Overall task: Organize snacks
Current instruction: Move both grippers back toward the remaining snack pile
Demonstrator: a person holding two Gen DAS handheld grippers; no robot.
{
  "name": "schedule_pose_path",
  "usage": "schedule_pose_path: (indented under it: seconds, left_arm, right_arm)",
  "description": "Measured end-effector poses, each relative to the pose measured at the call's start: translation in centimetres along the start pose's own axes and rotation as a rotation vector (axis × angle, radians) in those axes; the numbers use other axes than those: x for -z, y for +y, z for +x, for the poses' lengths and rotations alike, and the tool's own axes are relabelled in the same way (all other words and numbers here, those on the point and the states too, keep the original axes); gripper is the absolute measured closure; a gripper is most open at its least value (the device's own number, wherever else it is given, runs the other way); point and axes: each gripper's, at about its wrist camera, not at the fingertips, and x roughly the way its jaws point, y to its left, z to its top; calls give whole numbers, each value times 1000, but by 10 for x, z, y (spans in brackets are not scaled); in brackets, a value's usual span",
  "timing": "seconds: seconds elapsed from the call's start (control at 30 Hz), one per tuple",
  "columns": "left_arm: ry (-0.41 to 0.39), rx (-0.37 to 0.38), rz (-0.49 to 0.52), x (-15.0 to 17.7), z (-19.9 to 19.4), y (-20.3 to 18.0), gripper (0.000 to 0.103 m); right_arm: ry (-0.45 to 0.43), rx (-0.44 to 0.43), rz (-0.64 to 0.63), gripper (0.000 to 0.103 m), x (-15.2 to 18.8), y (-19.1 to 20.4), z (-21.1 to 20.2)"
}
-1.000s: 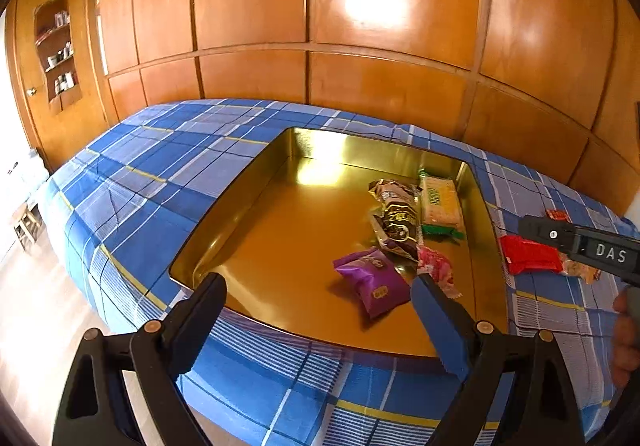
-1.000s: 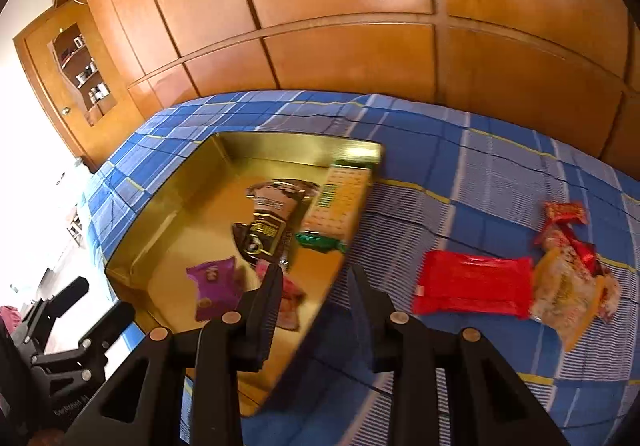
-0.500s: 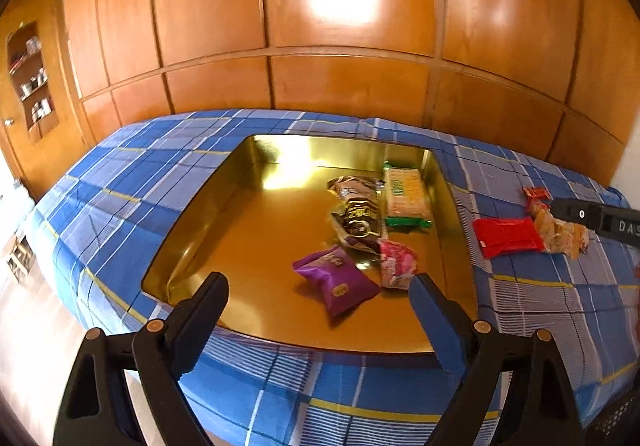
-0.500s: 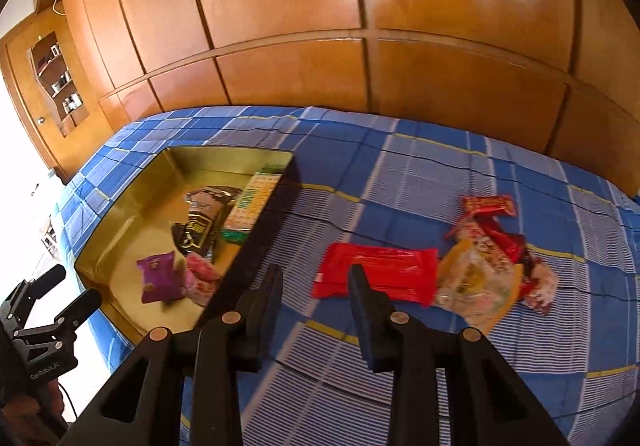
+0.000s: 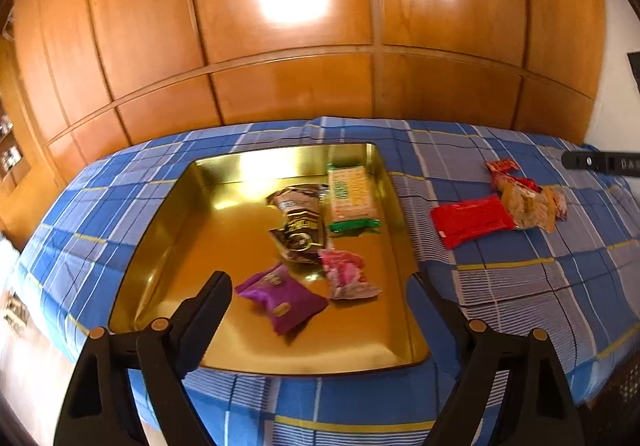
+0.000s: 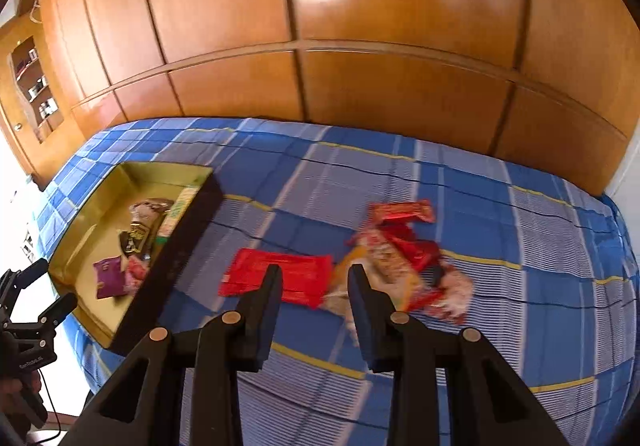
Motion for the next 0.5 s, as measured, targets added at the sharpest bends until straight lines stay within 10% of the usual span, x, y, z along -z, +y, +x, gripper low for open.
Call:
schedule_pose_path:
  seconds: [0.5]
  left_arm:
    - [113, 257, 367, -45, 48, -85, 30]
  right_arm:
    - [104, 41, 260, 69, 26, -144, 34]
